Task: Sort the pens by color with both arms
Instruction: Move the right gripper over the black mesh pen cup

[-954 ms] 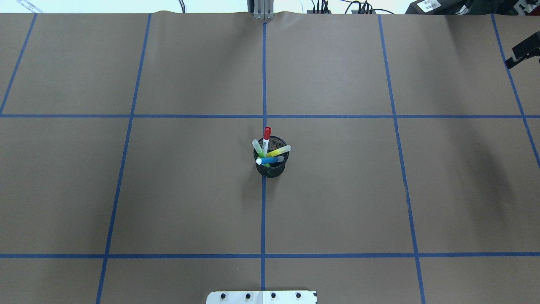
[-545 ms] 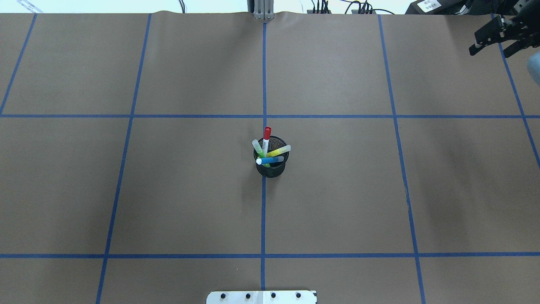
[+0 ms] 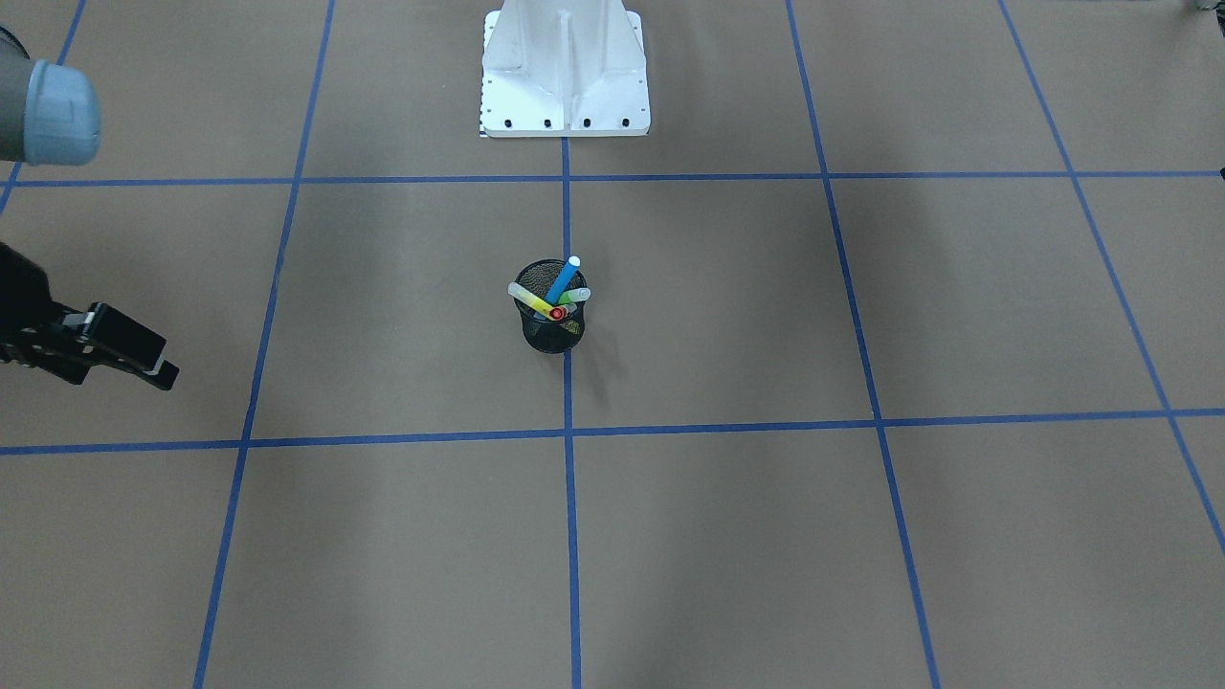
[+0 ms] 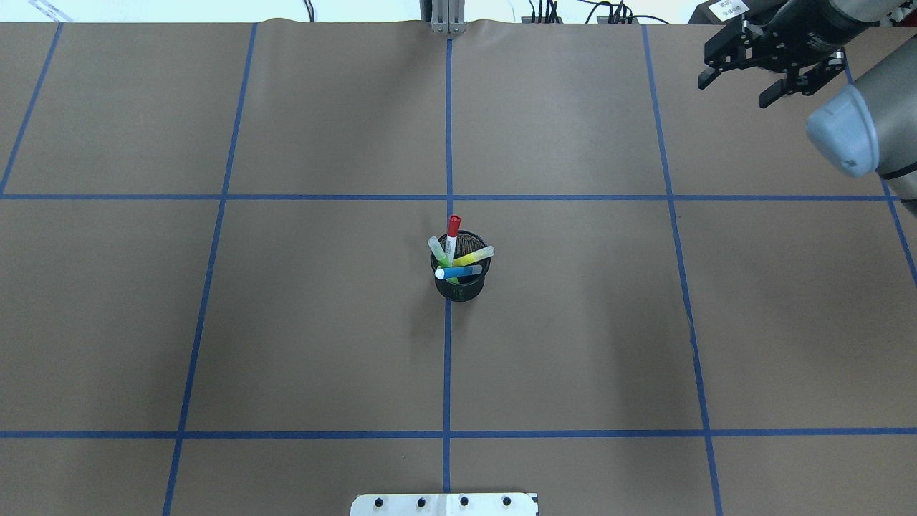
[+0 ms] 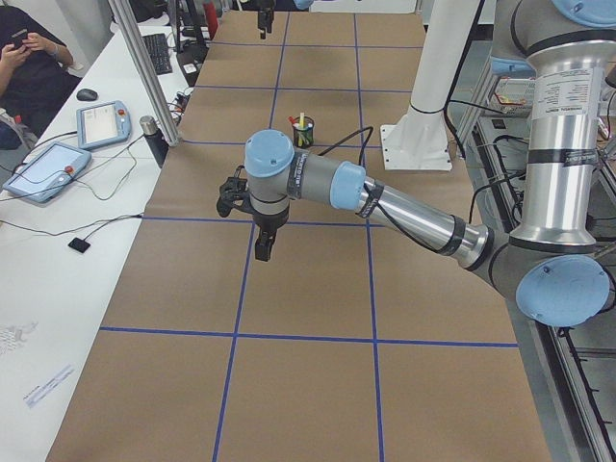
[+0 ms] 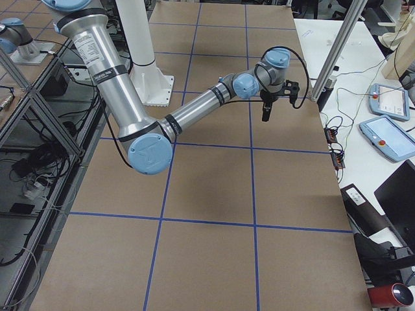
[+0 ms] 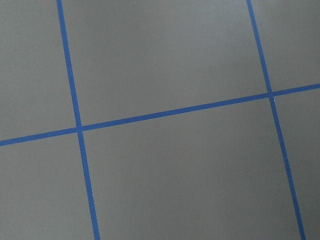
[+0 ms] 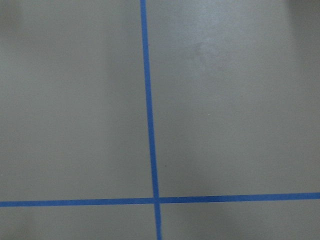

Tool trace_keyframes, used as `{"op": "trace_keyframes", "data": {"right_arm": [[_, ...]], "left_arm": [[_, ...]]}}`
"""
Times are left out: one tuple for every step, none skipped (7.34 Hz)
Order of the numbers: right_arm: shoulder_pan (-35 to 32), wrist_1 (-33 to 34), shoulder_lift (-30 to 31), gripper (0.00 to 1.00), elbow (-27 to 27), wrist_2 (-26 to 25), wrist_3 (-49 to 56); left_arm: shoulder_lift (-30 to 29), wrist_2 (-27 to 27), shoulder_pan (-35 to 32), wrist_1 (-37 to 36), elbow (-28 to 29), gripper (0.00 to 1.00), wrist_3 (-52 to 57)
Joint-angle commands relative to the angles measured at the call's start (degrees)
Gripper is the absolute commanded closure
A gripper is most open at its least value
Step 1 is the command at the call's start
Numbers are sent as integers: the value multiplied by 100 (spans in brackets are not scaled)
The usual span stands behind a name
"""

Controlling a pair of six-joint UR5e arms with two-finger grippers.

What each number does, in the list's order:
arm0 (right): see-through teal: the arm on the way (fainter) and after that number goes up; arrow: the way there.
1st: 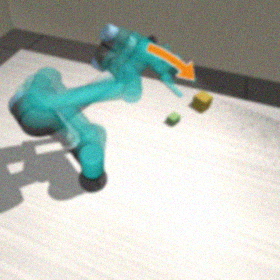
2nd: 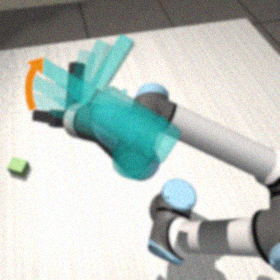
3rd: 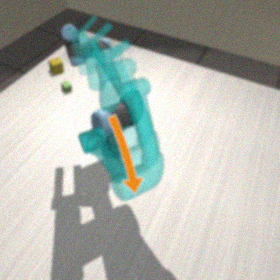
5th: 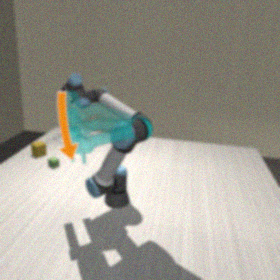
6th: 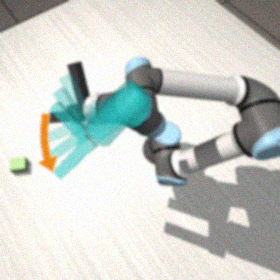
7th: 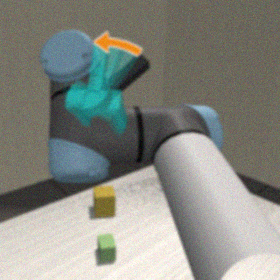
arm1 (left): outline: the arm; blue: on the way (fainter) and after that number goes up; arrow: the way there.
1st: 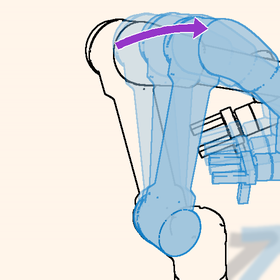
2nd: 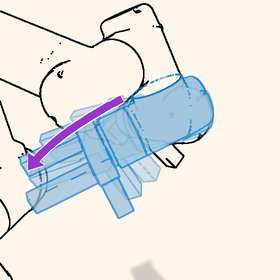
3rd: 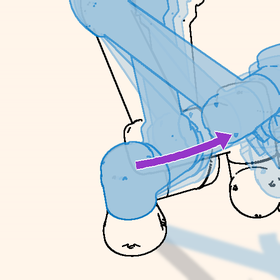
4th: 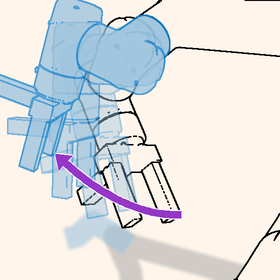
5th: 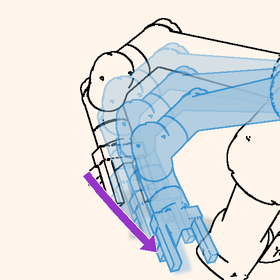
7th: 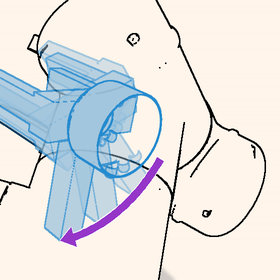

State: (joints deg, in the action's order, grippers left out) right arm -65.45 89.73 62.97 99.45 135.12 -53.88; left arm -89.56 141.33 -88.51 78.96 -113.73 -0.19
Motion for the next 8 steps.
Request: {"op": "trace_keyframes", "data": {"right_arm": [[627,44,-231,2,250,-309,-936],[969,427,-372,2,459,-502,-1166],[1286,1136,-643,2,731,-852,-1186],[1533,1682,-1020,2,803,-1090,-1186],[1622,1749,-1145,2,795,-1084,-1412],[1832,1749,-1356,2,682,-1136,-1701],[1973,1749,-1549,2,612,-1154,-2052],[2123,1732,-1699,2,559,-1163,-2456]], "left_arm": [[0,0,0,15,0,0,-86],[0,0,0,15,9,0,-95],[0,0,0,15,9,0,-95],[0,0,0,15,18,0,-95],[0,0,0,15,9,0,-95],[0,0,0,15,18,0,-95],[0,0,0,15,18,0,-95],[-9,0,9,15,35,0,-95]]}}
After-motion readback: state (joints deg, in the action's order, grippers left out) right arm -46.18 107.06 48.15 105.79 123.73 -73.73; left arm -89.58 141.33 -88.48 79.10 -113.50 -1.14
